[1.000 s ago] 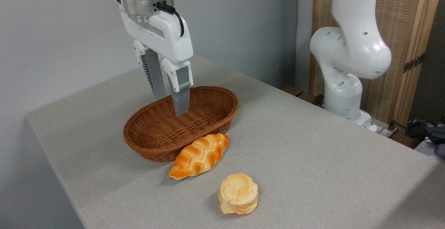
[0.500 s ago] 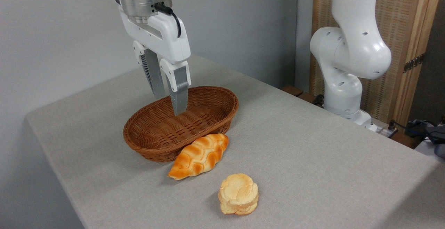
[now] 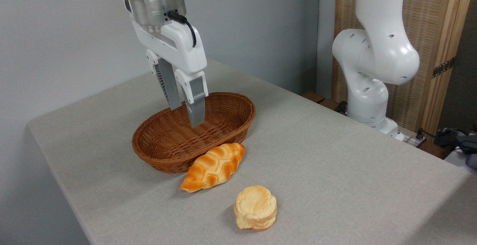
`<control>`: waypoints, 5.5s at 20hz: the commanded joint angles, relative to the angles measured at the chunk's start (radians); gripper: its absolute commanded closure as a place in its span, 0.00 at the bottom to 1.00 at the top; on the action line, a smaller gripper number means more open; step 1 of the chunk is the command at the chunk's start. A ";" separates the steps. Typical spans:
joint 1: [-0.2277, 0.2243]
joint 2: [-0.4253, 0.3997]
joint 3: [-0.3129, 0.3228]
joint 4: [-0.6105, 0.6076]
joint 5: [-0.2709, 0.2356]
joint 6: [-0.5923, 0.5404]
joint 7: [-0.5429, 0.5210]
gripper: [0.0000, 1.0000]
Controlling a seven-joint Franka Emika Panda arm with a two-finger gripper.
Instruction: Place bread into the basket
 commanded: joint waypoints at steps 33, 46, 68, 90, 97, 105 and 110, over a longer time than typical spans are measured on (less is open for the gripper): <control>0.016 -0.027 0.224 -0.374 0.164 0.376 0.207 0.00; 0.014 -0.002 0.251 -0.460 0.164 0.428 0.272 0.00; 0.005 0.002 0.242 -0.455 0.147 0.448 0.272 0.86; 0.005 -0.042 0.029 -0.280 -0.236 0.430 0.232 0.66; 0.004 -0.027 -0.051 -0.283 -0.219 0.418 0.102 0.00; 0.002 -0.004 -0.106 -0.285 -0.164 0.355 0.097 0.00; 0.002 -0.006 -0.109 -0.285 -0.159 0.343 0.095 0.00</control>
